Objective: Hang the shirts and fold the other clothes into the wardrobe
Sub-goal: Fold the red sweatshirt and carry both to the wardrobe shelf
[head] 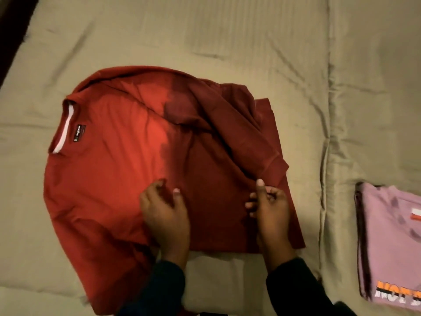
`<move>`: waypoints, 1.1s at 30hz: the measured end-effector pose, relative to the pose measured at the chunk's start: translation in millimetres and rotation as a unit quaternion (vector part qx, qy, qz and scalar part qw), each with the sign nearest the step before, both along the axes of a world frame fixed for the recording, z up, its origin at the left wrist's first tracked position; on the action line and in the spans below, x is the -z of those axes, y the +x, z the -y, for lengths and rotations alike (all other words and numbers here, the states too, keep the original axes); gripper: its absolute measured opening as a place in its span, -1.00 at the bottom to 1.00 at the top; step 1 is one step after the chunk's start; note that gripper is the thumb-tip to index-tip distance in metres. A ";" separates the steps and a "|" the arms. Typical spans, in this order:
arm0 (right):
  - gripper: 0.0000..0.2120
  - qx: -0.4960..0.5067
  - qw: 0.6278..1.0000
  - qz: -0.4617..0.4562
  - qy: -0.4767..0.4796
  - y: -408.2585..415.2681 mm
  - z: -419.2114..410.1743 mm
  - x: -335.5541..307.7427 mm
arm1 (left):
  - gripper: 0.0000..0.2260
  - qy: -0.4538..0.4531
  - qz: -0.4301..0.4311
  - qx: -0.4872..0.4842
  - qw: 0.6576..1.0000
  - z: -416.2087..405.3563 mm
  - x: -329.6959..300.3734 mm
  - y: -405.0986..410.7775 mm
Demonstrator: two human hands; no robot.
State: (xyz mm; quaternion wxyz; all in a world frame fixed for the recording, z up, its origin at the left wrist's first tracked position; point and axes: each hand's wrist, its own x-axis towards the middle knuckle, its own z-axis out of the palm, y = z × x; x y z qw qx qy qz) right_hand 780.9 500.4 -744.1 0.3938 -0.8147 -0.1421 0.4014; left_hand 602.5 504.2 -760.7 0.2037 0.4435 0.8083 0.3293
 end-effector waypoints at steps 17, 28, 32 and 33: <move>-0.89 0.018 0.988 0.090 -0.120 3.1 -118.8 -22.4 | -0.42 0.022 -0.255 0.433 0.864 -167.6 75.4 -81.4; -0.59 -0.102 0.926 -0.005 0.364 -56.8 -345.4 -55.2 | -0.40 0.046 -0.239 0.428 0.871 -167.5 93.9 -87.2; -0.87 -0.076 0.972 -0.021 0.221 -84.9 -277.4 16.5 | -0.41 0.048 -0.239 0.433 0.868 -168.3 96.9 -87.4; -0.86 -0.069 0.977 -0.037 0.196 -87.8 -261.4 28.5 | -0.41 0.049 -0.239 0.434 0.867 -168.9 96.9 -86.5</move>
